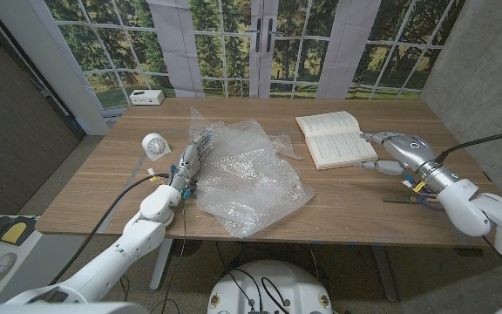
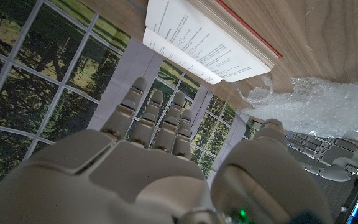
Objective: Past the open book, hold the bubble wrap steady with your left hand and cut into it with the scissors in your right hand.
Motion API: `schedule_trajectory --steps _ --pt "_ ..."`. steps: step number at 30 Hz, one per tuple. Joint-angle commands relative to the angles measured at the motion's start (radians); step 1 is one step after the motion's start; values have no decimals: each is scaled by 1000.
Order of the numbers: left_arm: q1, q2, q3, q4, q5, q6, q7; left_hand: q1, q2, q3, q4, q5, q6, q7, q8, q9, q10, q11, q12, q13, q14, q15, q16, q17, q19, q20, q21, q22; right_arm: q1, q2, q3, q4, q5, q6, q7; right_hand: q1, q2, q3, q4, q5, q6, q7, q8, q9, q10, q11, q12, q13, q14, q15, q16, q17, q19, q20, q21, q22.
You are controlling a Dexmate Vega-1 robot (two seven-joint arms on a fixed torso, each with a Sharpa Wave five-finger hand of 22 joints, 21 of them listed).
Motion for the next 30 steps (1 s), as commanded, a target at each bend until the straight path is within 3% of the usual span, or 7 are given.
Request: schedule_trajectory --steps 1,18,30 --pt "2 -2 2 2 1 1 1 -8 -1 -2 0 1 -4 -1 2 3 -4 -2 1 2 -10 3 7 6 -1 3 1 2 -36 15 46 11 -38 35 -9 13 -1 -2 -8 6 17 3 5 3 11 2 6 3 15 -171 4 0 12 -1 1 2" --pt "-4 2 3 -6 9 6 5 -8 0 -2 0 1 -2 0 3 3 -5 -1 1 2 -11 3 7 6 -1 3 1 2 -74 44 105 7 -105 51 33 20 -5 -3 -12 11 40 3 7 3 30 -2 7 3 33 -175 2 0 20 -3 -1 2" --pt "-12 -2 7 -2 7 12 0 -9 0 -2 0 1 -3 1 3 3 -4 -1 1 2 -11 2 7 6 -1 3 1 2 -102 64 151 1 -166 62 46 61 0 10 -33 20 63 2 9 3 55 -10 10 2 47 -176 -4 -1 28 -9 -4 2"
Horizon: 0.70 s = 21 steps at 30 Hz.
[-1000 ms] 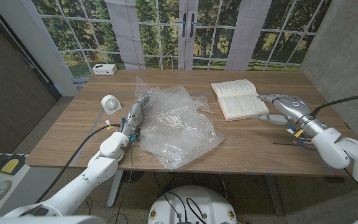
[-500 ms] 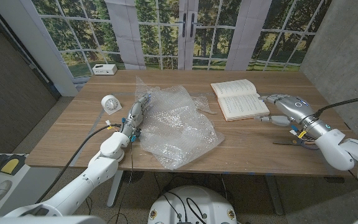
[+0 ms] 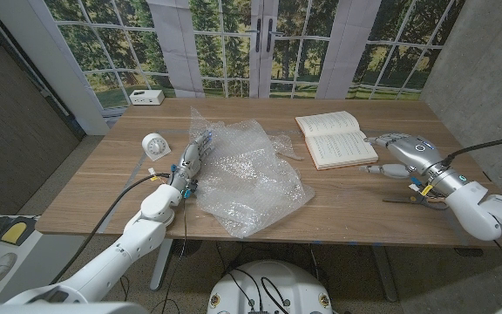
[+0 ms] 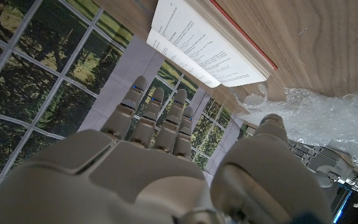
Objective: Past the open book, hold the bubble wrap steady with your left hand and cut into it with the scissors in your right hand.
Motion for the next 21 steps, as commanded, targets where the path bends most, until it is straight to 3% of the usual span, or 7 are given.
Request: schedule_trajectory --steps 1,10,13,21 --pt "-7 -2 4 0 1 8 -3 -9 0 -2 0 1 -3 0 3 3 -4 -1 2 2 -11 2 7 6 -1 4 1 2 -36 13 50 -8 -72 8 21 19 1 4 -11 9 9 1 5 3 14 -1 6 2 14 -174 -4 3 11 2 -5 2" --pt "-11 0 6 1 7 11 2 -10 0 -2 -1 1 -1 5 4 3 -6 -1 1 2 -12 4 7 6 -1 2 1 2 -52 39 79 -9 -110 12 43 37 0 9 -20 13 19 1 4 3 12 9 1 2 13 -176 -11 3 8 1 -8 2" --pt "-12 0 6 0 8 9 2 -10 0 -2 -1 1 -1 5 3 3 -6 0 1 2 -11 4 7 6 -1 2 1 2 -57 37 84 -13 -139 12 45 42 1 10 -21 15 55 -17 11 3 25 -1 2 2 12 -175 -17 7 7 1 -11 3" --pt "-12 2 7 -3 8 9 -1 -10 1 -2 -1 1 -1 5 3 3 -4 -1 2 2 -11 3 7 6 -1 1 2 2 -84 47 111 -29 -193 5 60 49 1 12 -22 18 99 -32 21 3 28 -3 0 2 9 -174 -25 9 3 -2 -14 3"
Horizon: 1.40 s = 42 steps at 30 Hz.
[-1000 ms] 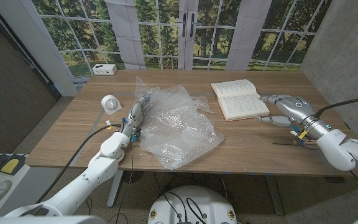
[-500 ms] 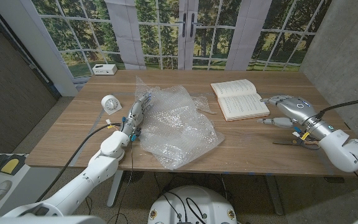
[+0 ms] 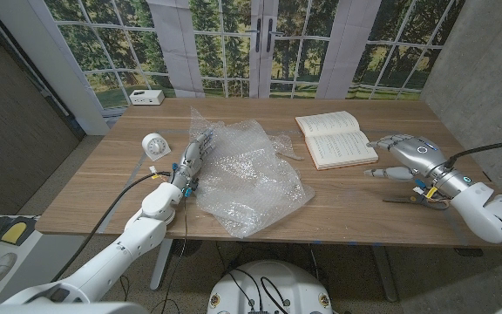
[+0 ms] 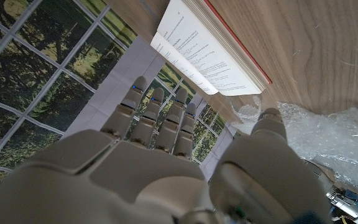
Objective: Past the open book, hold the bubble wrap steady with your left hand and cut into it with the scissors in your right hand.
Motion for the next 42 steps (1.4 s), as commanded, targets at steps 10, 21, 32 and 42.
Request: schedule_trajectory --steps 10,21,32,42 --pt "-2 -4 8 0 5 0 -3 -10 1 -2 -1 1 2 1 3 3 -2 -1 3 2 -7 -5 7 6 -2 2 1 2 -59 41 67 -29 -145 -15 27 4 4 -4 -2 8 40 -13 8 3 21 -5 2 3 -3 -169 -7 12 -8 4 -9 4" --pt "10 3 4 -12 3 2 3 -10 1 -2 -2 1 3 1 4 3 -2 0 3 2 -7 -5 7 5 -3 2 1 2 -99 71 110 -50 -193 -15 51 14 5 -1 -7 13 29 -12 -4 4 26 -5 2 4 -20 -171 -18 14 -10 11 -8 5" --pt "18 2 3 -15 0 -5 2 -10 2 -2 -2 1 3 1 3 3 -3 1 3 2 -8 -4 7 5 -4 3 1 2 -108 92 116 -79 -227 -41 145 114 25 36 -33 24 -85 -13 -68 7 -14 -38 -18 17 -102 -140 -53 20 -35 108 -12 6" --pt "33 5 -3 -26 -15 -3 -2 -10 2 -2 -2 1 1 1 2 3 -3 0 2 2 -8 -5 7 5 -4 3 1 2 -125 108 135 -85 -253 -37 147 192 12 52 -38 18 -267 14 -95 8 10 -69 -20 22 -140 -156 -50 21 -81 75 -14 5"
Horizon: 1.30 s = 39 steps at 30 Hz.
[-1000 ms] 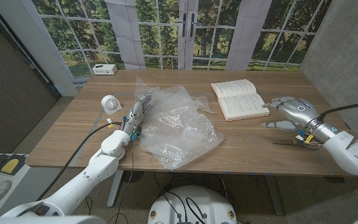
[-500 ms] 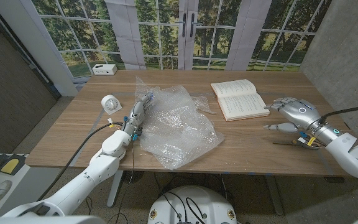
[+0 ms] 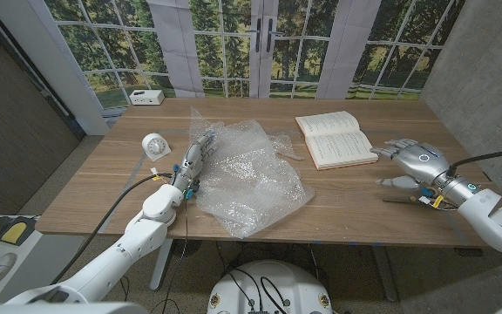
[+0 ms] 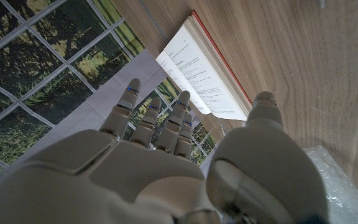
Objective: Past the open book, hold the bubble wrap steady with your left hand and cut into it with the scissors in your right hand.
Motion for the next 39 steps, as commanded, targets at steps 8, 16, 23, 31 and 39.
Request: schedule_trajectory --steps 8,16,23,31,39 --pt "12 -2 -4 -5 -14 -6 -7 -10 2 -2 -2 1 2 1 3 3 -4 1 2 2 -8 -4 7 5 -4 4 1 2 -30 26 45 -25 -48 14 62 48 -3 12 -7 -1 -70 17 3 3 1 -14 -10 2 -20 -164 -1 1 -13 -23 3 2" --pt "8 -4 -2 1 -14 -4 -10 -11 2 -2 -2 1 1 1 3 3 -3 1 3 2 -9 -4 7 5 -5 4 1 2 -41 39 68 -32 -70 30 85 65 -1 17 -6 0 -61 14 14 3 18 -15 -7 1 -18 -171 2 0 -11 -43 5 2" --pt "4 -6 0 6 -14 -3 -13 -11 2 -2 -3 1 2 2 3 3 -3 0 3 2 -8 -3 7 5 -6 4 1 2 -39 50 73 -30 -77 49 95 75 0 20 -6 -1 -71 17 14 3 9 -15 -12 0 -24 -170 0 -1 -12 -47 5 2" --pt "-3 -9 2 13 -12 -3 -17 -11 2 -2 -3 1 2 1 3 2 -2 -1 3 2 -9 -4 7 5 -6 4 1 2 -43 51 76 -28 -93 55 119 94 4 27 -7 0 -57 17 22 3 26 -14 -7 -1 -16 -174 4 -3 -7 -57 7 1" --pt "-4 -10 3 16 -14 -1 -18 -12 2 -3 -3 1 2 0 3 2 -3 0 3 2 -9 -3 7 5 -6 4 1 2 -42 52 80 -29 -100 59 144 129 12 41 -7 -2 -40 20 29 2 48 -14 -1 -3 -10 -177 4 -6 0 -99 8 -1"
